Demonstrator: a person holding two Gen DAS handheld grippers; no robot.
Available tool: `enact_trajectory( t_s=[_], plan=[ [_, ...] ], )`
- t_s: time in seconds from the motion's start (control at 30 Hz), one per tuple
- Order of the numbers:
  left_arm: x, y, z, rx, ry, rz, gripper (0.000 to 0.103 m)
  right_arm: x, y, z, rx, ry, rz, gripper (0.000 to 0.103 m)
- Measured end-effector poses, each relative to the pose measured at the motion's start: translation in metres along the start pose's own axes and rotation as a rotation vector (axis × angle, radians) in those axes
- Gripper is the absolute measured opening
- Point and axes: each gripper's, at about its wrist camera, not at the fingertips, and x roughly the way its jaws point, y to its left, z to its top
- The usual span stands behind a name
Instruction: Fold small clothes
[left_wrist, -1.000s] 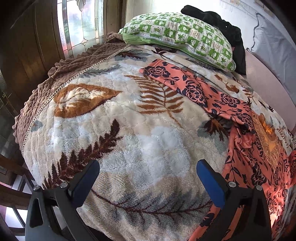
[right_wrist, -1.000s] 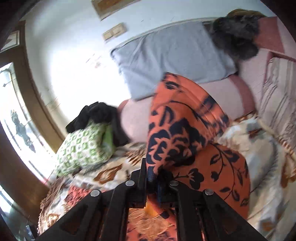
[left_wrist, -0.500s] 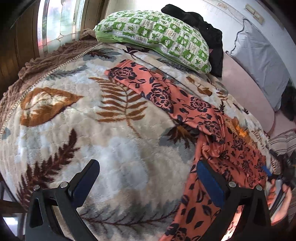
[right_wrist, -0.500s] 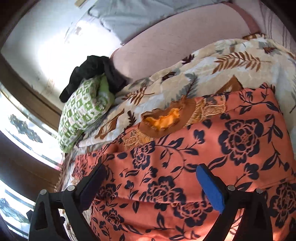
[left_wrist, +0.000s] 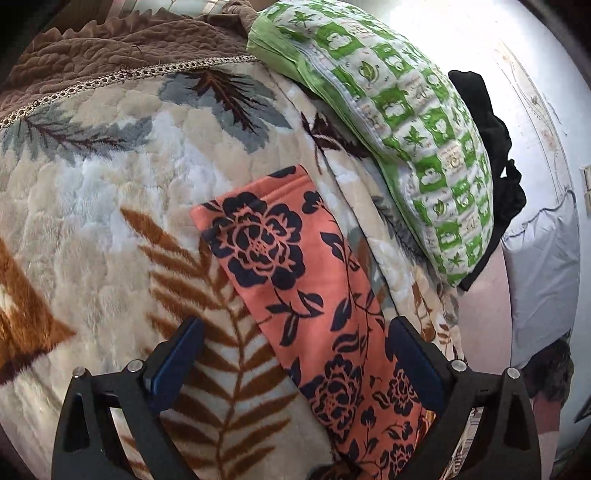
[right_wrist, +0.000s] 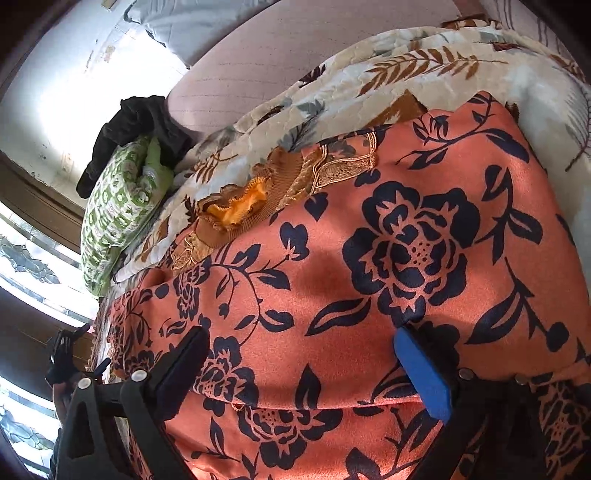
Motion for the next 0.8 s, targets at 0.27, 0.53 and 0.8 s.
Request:
enact_trajectory(
  t_s=[0.27, 0.53, 0.8],
  plan=[
    [0.028, 0.006, 0.035, -0.046, 0.004, 0.122, 0.006, -0.001, 0.0, -0.001, 0.001, 0.001, 0.004, 0.102],
    [-0.074, -0.072, 0.058, 0.213, -0.281, 0.163, 0.006, 0.001, 0.001, 0.002, 0.01, 0.015, -0.011, 0.103],
    [-0.183, -0.27, -0.047, 0.724, -0.431, -0.074, 0.006, 0.0, 0.0, 0.007, 0.048, 0.012, 0.007, 0.103]
  ],
)
